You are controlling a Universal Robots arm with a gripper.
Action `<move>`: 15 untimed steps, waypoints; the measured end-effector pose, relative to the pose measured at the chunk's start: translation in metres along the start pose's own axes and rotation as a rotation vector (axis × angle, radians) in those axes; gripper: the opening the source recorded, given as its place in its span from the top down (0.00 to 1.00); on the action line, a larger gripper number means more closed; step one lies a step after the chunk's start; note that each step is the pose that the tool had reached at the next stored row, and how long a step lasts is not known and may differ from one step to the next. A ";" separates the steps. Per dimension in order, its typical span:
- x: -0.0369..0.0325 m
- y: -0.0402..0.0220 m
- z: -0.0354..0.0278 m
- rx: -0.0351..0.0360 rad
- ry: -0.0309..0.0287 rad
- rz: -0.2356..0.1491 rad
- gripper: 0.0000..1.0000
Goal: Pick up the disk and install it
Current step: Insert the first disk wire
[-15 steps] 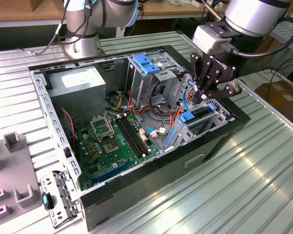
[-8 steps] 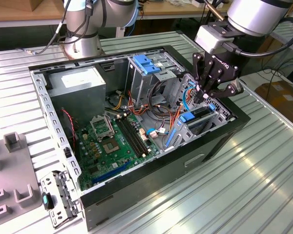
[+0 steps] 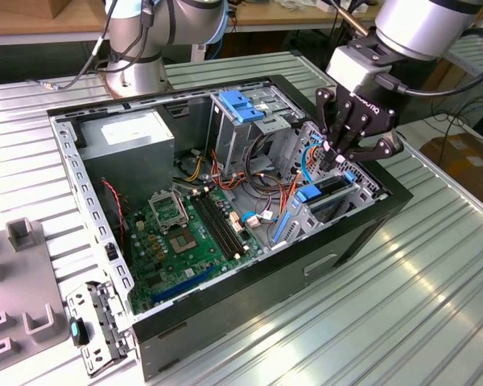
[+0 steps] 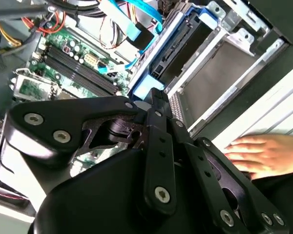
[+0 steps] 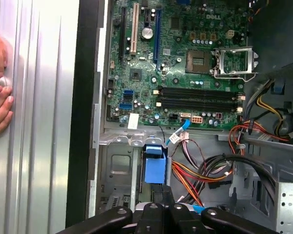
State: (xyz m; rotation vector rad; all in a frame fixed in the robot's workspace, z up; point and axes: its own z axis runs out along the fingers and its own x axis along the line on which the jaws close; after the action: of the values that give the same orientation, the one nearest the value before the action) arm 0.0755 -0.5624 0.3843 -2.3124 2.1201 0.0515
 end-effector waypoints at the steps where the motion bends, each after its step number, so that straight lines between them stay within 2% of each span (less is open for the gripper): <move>1: 0.0002 -0.0028 0.0000 -0.0003 0.0003 -0.013 0.89; 2: 0.0006 -0.0072 -0.0001 -0.0004 0.0002 -0.014 0.89; 4: 0.0018 -0.0232 -0.0005 -0.0004 0.0003 -0.014 0.89; 6: 0.0023 -0.0313 -0.0006 -0.0005 0.0003 -0.014 0.89; 11: 0.0015 -0.0561 -0.0010 -0.0005 0.0002 -0.016 0.89; 15: -0.0034 -0.0646 -0.0010 -0.0007 0.0004 -0.022 0.89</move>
State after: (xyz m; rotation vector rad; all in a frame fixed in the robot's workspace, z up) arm 0.1396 -0.5533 0.3841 -2.3357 2.0950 0.0518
